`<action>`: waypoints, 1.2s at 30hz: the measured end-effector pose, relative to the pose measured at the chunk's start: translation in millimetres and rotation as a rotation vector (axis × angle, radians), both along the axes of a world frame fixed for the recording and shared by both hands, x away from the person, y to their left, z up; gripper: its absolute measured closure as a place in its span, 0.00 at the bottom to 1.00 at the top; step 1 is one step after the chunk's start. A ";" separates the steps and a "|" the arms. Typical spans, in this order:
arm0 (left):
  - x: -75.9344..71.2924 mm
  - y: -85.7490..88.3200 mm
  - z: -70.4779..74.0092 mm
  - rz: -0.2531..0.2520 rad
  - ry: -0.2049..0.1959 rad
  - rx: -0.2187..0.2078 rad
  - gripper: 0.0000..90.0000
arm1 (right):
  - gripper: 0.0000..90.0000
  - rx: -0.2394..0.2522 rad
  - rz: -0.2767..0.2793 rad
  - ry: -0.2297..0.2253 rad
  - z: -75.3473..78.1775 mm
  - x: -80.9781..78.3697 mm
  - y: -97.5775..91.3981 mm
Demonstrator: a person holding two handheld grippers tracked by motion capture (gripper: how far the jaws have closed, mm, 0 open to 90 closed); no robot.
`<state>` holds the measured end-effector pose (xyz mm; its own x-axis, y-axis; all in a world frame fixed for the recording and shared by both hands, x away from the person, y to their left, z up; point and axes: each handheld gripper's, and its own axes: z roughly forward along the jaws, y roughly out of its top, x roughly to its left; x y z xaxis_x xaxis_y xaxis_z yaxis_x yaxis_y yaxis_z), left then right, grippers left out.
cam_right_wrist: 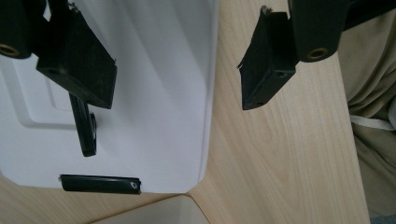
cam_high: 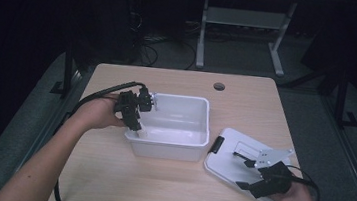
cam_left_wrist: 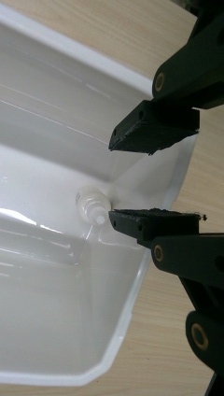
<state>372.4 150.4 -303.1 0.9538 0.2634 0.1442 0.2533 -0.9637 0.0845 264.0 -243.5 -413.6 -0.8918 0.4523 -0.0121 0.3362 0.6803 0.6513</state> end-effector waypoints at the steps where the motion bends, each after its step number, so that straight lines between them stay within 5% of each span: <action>1: -0.9 0.5 1.8 -0.001 -0.004 0.002 0.66 | 0.29 0.000 0.000 -0.001 0.0 0.1 0.1; 21: -24.3 14.7 20.6 -0.001 -0.014 -0.002 0.65 | 0.29 -0.002 0.001 0.002 -0.4 -0.5 1.1; 36: -41.6 32.9 18.7 0.025 -0.013 -0.009 0.64 | 0.29 -0.009 0.002 0.000 -0.4 -0.9 2.0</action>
